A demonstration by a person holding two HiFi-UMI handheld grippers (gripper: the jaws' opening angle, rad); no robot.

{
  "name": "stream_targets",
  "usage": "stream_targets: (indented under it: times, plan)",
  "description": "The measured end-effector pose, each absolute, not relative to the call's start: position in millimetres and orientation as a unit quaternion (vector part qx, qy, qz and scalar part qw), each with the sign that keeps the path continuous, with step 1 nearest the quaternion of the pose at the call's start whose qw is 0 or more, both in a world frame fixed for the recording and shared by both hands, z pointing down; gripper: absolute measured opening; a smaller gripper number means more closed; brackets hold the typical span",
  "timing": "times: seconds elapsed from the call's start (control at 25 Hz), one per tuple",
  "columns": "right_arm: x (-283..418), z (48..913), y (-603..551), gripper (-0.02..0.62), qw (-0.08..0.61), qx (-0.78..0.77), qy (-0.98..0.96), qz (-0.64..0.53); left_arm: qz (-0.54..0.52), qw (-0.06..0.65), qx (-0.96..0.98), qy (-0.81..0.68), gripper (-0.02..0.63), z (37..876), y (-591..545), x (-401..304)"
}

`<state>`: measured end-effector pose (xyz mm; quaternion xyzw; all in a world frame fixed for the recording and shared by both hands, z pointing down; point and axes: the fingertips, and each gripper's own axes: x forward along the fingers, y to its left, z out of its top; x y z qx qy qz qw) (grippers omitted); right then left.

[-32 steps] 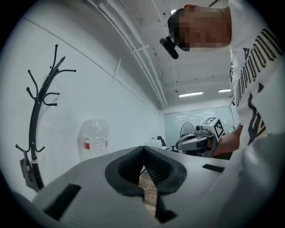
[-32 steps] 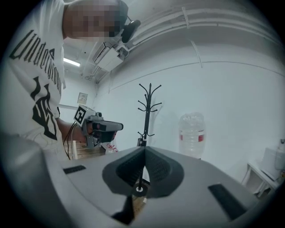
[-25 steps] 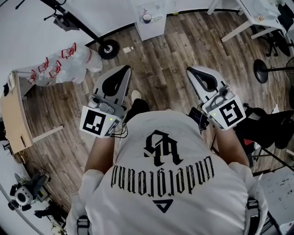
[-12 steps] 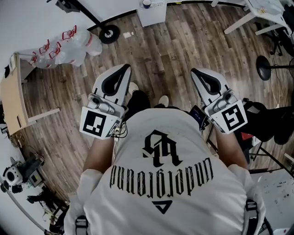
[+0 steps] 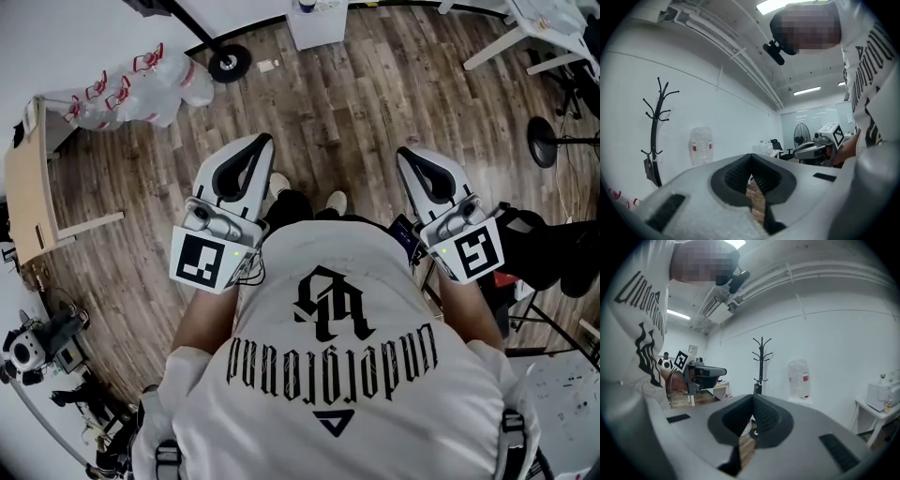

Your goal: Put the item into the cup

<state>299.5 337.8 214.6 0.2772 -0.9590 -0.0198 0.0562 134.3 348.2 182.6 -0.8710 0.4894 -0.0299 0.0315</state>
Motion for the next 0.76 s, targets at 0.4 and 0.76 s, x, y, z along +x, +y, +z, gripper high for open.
stream_targets:
  times: [0.4, 0.76]
  plan:
    - [301.9, 216.4, 341.8, 0.005, 0.061, 0.278, -0.958, -0.026, -0.033, 0.034, -0.87, 0.49, 0.006, 181.8, 352.0, 137.7]
    - [300.7, 217.7, 341.8, 0.005, 0.057, 0.275, -0.96, -0.026, -0.034, 0.02, -0.872, 0.488, 0.006, 188.3, 351.6, 140.7]
